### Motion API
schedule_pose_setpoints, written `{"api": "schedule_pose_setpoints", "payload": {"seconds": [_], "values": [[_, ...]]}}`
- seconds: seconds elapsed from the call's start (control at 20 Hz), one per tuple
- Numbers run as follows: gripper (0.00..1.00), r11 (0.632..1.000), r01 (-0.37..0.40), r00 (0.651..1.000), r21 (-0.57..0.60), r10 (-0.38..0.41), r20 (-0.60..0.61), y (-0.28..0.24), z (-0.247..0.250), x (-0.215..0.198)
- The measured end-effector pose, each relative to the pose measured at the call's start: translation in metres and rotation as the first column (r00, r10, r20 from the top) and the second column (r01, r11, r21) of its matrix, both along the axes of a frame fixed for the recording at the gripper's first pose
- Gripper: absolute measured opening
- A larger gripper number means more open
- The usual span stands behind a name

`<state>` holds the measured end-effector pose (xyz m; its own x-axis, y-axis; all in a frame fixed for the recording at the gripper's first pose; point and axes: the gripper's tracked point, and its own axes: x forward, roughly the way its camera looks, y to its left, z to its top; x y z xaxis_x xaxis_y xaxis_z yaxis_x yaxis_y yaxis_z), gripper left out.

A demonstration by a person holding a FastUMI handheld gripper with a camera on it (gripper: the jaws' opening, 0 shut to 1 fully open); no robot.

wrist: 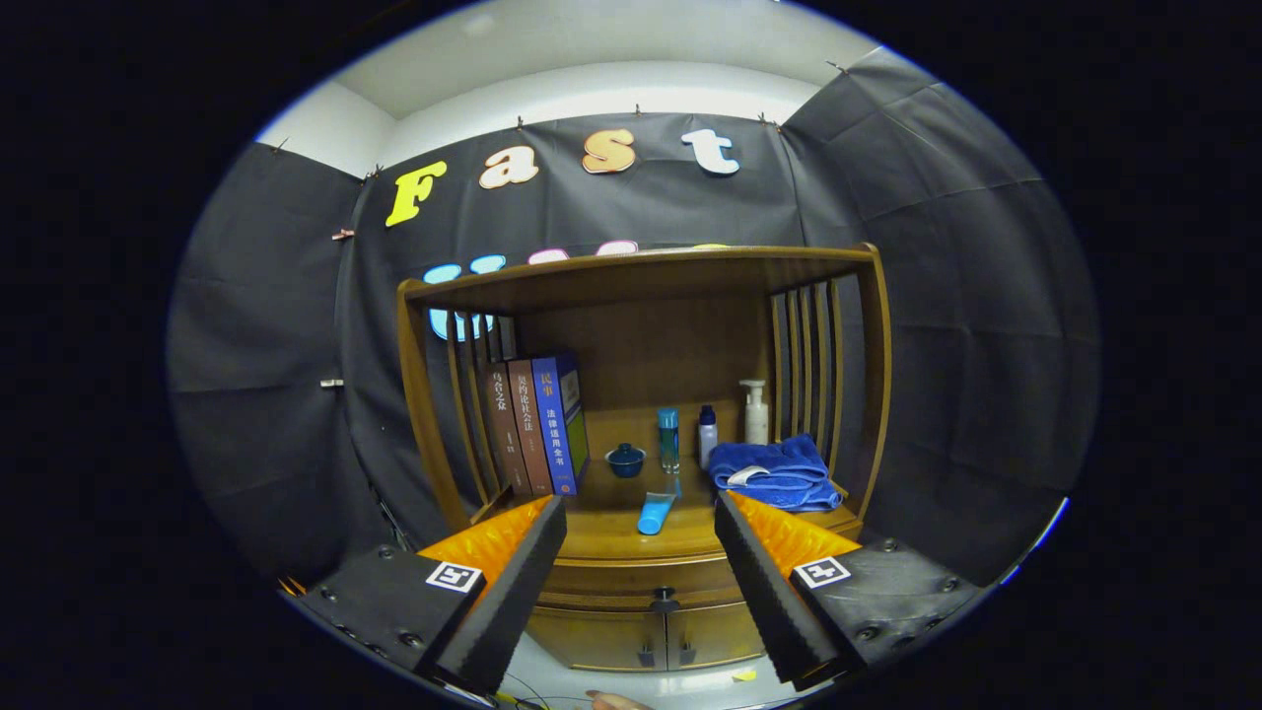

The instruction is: Pull open the drawer, take out the items inside it, and place them on the countertop above the cabinet.

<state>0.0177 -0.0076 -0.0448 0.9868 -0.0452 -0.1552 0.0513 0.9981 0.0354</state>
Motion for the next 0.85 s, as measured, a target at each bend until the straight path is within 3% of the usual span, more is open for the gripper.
{"api": "schedule_pose_setpoints", "payload": {"seconds": [0.85], "values": [[0.99, 1.0, -0.002, 0.999, -0.024, 0.003, 0.043, -0.008, 0.021, -0.023]]}}
